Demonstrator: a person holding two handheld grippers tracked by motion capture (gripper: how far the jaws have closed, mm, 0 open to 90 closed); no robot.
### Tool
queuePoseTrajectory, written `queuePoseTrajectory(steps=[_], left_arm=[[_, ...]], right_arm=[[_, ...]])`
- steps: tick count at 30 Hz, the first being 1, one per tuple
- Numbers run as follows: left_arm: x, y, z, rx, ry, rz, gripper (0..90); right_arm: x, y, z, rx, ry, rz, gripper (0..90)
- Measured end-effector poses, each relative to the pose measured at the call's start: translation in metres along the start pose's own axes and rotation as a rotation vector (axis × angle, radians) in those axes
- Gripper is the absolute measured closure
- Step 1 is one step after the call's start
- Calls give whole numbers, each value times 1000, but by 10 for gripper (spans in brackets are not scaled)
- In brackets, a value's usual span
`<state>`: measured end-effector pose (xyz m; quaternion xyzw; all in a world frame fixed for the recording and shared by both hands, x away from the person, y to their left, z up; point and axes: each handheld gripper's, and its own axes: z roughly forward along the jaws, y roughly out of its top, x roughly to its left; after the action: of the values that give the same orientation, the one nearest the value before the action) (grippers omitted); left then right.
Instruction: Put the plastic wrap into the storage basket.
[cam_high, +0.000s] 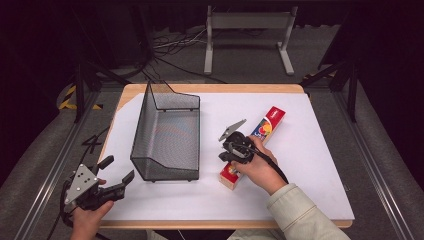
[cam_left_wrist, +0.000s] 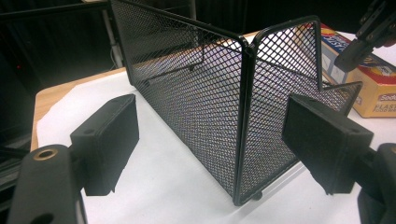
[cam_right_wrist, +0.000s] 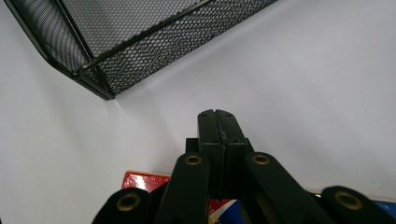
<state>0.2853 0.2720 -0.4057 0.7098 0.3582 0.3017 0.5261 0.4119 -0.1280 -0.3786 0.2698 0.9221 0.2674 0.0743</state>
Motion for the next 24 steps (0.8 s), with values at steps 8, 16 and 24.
queuePoseTrajectory(steps=[8,16,24], left_arm=[[0,0,1,0,-4,1,196],[0,-1,1,1,-4,-1,197],[0,0,1,-2,-5,-2,197]], right_arm=[[2,-2,5,67,-7,-9,900],[2,-2,0,75,-12,-13,900],[5,3,3,135,-11,-34,900]])
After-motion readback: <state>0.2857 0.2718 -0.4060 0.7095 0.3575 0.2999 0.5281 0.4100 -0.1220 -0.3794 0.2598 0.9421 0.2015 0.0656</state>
